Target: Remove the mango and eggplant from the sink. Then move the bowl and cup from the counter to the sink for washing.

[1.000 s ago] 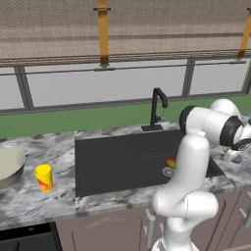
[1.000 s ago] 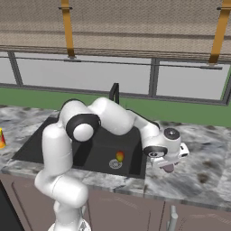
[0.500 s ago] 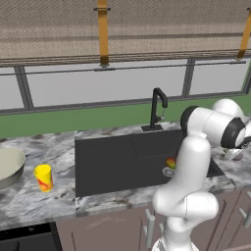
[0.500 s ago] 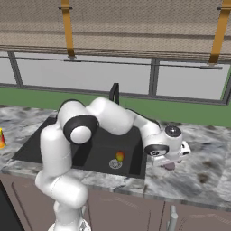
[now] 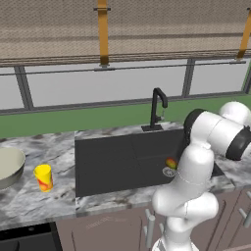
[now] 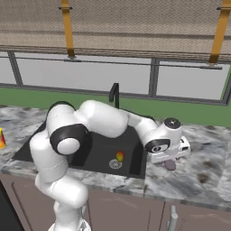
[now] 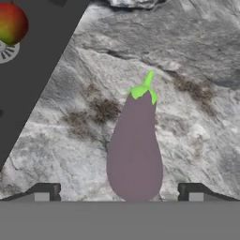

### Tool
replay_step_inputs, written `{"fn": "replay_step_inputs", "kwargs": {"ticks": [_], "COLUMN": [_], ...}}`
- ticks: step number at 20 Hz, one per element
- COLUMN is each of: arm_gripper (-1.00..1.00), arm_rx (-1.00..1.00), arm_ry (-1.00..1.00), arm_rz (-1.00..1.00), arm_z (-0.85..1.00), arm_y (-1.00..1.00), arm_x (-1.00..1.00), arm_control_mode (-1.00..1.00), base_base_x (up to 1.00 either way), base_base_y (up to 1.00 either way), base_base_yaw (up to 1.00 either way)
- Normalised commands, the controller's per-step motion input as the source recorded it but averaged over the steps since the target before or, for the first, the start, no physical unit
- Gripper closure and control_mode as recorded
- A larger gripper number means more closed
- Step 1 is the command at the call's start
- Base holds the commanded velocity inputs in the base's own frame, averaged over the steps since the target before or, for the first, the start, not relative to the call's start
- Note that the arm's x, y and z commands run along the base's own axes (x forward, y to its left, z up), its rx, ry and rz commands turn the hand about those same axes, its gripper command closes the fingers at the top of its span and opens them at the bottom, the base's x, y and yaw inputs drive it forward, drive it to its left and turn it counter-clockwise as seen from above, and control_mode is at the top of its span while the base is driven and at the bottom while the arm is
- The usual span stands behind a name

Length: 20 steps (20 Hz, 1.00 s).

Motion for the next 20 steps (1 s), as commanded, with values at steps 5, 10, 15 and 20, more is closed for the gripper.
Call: {"fn": "replay_step_inputs", "kwargs": {"ticks": [5, 10, 15, 20], "arm_gripper": [-1.00, -1.00, -1.00, -1.00], "arm_rx": [0.00, 0.00, 0.00, 0.00], "arm_ry": [0.08, 0.05, 0.00, -0.02], "arm_rz": [-0.04, -0.05, -0.06, -0.05], "arm_z": [0.28, 0.22, 0.14, 0.07], "arm_y": [0.43, 0.44, 0.51, 0.53], "arm_x": [-0.16, -0.12, -0.09, -0.05], "arm_control_mode": [-1.00, -1.00, -1.00, -1.00], "base_base_x": [0.00, 0.00, 0.00, 0.00], "base_base_y": [0.00, 0.00, 0.00, 0.00], "base_base_yaw": [0.00, 0.00, 0.00, 0.00]}}
